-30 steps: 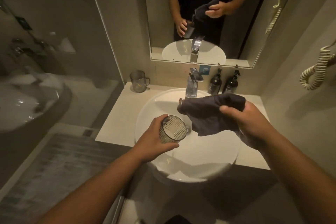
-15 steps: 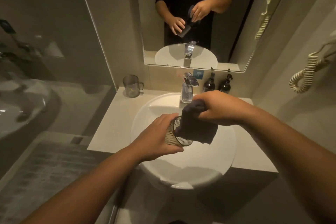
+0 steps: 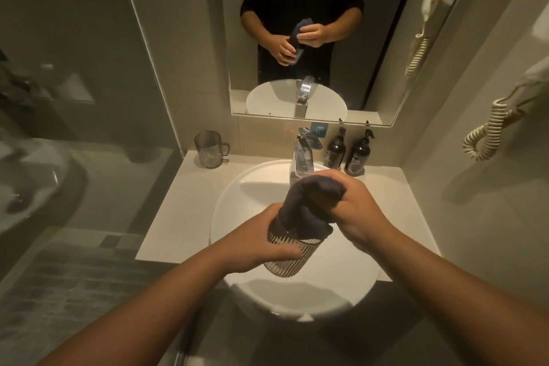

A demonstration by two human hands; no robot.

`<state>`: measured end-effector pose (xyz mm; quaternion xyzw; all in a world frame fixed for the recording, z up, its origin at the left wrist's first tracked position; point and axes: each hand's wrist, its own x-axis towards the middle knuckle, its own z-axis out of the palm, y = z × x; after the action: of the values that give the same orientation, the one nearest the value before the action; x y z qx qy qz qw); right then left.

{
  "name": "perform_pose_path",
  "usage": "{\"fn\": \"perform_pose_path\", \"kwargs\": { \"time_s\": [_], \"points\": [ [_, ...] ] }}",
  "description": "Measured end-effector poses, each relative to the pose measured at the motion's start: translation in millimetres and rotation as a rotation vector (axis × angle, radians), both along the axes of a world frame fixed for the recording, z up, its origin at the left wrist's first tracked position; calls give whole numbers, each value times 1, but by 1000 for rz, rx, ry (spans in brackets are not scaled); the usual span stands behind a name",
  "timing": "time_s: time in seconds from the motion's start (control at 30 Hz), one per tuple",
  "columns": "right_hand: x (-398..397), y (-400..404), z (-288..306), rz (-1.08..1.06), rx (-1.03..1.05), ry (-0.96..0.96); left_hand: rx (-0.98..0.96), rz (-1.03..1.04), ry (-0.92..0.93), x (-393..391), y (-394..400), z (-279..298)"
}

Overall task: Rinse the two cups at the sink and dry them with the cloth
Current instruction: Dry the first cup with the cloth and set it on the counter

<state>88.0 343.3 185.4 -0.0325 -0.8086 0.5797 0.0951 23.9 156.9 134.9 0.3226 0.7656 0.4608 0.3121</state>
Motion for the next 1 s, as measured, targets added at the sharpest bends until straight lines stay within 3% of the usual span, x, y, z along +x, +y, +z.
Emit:
{"fn": "perform_pose_path", "kwargs": {
  "time_s": [0.07, 0.13, 0.27, 0.43, 0.7, 0.83, 1.0],
  "points": [
    [-1, -5, -4, -28, -154, 3, 7, -74, -39, 3, 3, 1],
    [-1, -7, -7, -17, -145, -2, 42, -83, -56, 5, 6, 1],
    [6, 12, -3, 136, 184, -84, 88, 34, -97, -3, 1, -4],
    [8, 16, 19, 400, 750, -206, 60, 31, 89, -2, 4, -2],
    [14, 15, 31, 485, 653, -348, 23, -14, 337, -8, 5, 4],
    [18, 2, 27, 485, 856, -211, 24, 13, 335, -14, 4, 7],
    [17, 2, 8, 434, 891, 13, 68, 30, 215, -17, 2, 13]
  ]
}}
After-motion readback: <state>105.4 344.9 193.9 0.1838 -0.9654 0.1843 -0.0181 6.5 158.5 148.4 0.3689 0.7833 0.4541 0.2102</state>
